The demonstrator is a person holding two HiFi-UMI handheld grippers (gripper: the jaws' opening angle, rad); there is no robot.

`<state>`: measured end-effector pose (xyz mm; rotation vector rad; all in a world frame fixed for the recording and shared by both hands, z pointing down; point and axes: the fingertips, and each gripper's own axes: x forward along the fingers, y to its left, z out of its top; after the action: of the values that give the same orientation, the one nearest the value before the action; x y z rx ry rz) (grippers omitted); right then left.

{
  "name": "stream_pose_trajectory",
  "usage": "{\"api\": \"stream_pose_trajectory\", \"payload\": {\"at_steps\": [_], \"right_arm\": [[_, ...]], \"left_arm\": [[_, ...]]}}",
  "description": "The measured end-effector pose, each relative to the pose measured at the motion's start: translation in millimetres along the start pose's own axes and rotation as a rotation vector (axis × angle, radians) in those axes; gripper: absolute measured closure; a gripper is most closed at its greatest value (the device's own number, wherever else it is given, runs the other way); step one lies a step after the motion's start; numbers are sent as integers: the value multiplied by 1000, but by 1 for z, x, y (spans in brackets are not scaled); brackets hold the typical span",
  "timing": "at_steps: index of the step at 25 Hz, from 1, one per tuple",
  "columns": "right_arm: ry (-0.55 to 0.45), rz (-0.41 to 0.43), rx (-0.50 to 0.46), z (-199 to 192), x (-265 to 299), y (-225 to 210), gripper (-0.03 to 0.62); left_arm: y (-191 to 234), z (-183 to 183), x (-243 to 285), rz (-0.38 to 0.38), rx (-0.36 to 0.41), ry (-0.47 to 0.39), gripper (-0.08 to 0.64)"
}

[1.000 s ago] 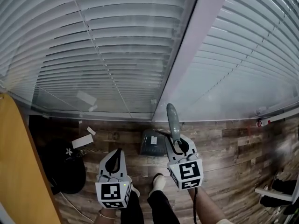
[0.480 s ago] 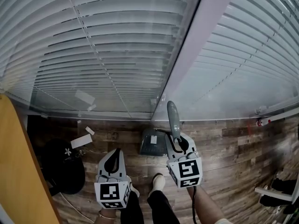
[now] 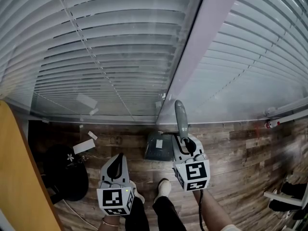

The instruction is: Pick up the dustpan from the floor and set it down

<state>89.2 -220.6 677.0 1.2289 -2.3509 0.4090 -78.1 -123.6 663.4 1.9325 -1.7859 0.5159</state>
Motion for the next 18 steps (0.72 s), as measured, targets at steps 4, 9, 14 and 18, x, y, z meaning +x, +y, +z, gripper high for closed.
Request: {"api": "stream_pose_trajectory", "payload": {"at_steps": [4, 9, 14, 18], "right_arm": [[1, -6, 8, 0, 3, -5, 499], [-5, -8, 15, 1, 4, -8, 499], [-10, -4, 10, -2, 5, -10, 499], [-11, 7, 22, 6, 1, -8, 497]], "left_arm": [[-1, 1, 3, 0, -2, 1, 543], [-3, 1, 6, -1, -8, 5, 543], [-5, 1, 9, -4, -7, 8, 543], [-7, 10, 5, -3, -2, 9, 543]]}}
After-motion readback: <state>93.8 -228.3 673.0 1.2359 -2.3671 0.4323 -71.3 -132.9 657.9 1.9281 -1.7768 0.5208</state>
